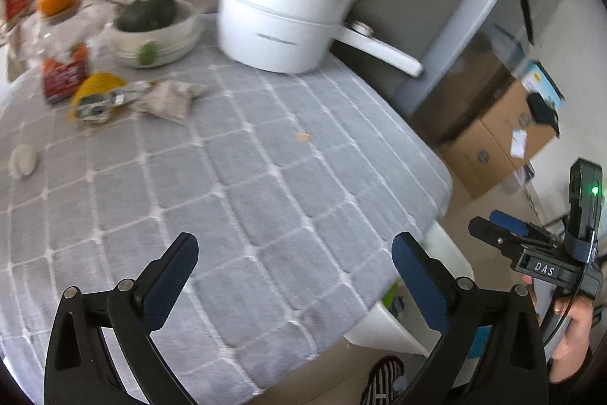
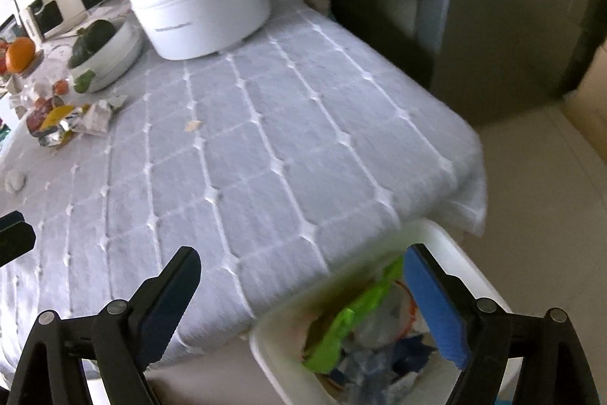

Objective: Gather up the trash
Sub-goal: 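Move both open tools back over the table, then grasp the yellow snack wrapper with the left tool while the right tool grasps the white printed wrapper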

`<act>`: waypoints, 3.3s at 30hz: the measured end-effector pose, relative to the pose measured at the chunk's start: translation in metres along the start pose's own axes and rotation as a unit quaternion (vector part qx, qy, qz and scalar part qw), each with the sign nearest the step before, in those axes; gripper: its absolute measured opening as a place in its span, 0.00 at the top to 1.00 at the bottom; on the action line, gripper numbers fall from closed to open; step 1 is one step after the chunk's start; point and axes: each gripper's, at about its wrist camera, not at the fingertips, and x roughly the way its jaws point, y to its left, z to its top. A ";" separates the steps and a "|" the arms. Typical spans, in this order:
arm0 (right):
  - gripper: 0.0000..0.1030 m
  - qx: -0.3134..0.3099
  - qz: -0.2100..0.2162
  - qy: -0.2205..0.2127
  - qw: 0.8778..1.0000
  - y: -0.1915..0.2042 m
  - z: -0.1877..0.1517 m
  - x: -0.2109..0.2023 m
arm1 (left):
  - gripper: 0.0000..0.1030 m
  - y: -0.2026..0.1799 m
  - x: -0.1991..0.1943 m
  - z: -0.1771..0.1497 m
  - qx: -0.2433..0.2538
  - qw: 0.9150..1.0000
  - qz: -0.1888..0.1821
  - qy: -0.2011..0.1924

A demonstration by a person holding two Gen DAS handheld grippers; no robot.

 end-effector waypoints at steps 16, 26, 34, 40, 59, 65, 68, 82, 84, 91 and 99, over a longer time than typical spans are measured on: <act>0.10 -0.044 0.022 0.026 0.998 0.066 0.026 0.055 | 0.00 0.130 0.009 0.051 -0.011 0.987 0.161 0.019; 0.10 -0.039 0.012 0.040 0.998 0.066 0.035 0.079 | 0.13 0.173 0.052 0.092 -0.012 0.981 0.194 -0.015; 0.10 -0.043 0.012 0.042 0.998 0.074 0.044 0.093 | 0.46 0.207 0.082 0.107 -0.046 0.985 0.164 -0.033; 0.10 -0.054 0.014 0.042 0.998 0.088 0.044 0.101 | 0.90 0.210 0.091 0.104 -0.043 0.985 0.159 -0.048; 0.10 -0.050 0.061 0.030 0.996 0.160 0.054 0.134 | 0.30 0.212 0.040 0.096 0.000 0.989 0.130 -0.069; 0.10 -0.043 0.081 0.013 0.996 0.173 0.063 0.145 | 0.30 0.238 0.075 0.107 -0.018 0.994 0.081 -0.070; 0.10 -0.042 0.085 0.007 0.995 0.175 0.067 0.153 | 0.32 0.239 0.086 0.118 0.000 0.995 0.063 -0.082; 0.10 -0.071 0.110 -0.010 0.991 0.219 0.095 0.193 | 0.81 0.252 0.088 0.126 -0.025 0.995 0.053 -0.081; 0.10 -0.070 0.115 -0.010 0.991 0.228 0.099 0.200 | 0.82 0.254 0.073 0.120 -0.034 0.994 0.055 -0.089; 0.16 -0.061 0.131 -0.008 0.990 0.263 0.113 0.224 | 0.82 0.271 0.026 0.091 -0.058 0.991 0.065 -0.102; 0.60 -0.081 0.125 0.001 0.989 0.275 0.112 0.232 | 0.82 0.272 -0.001 0.067 -0.085 0.989 0.072 -0.095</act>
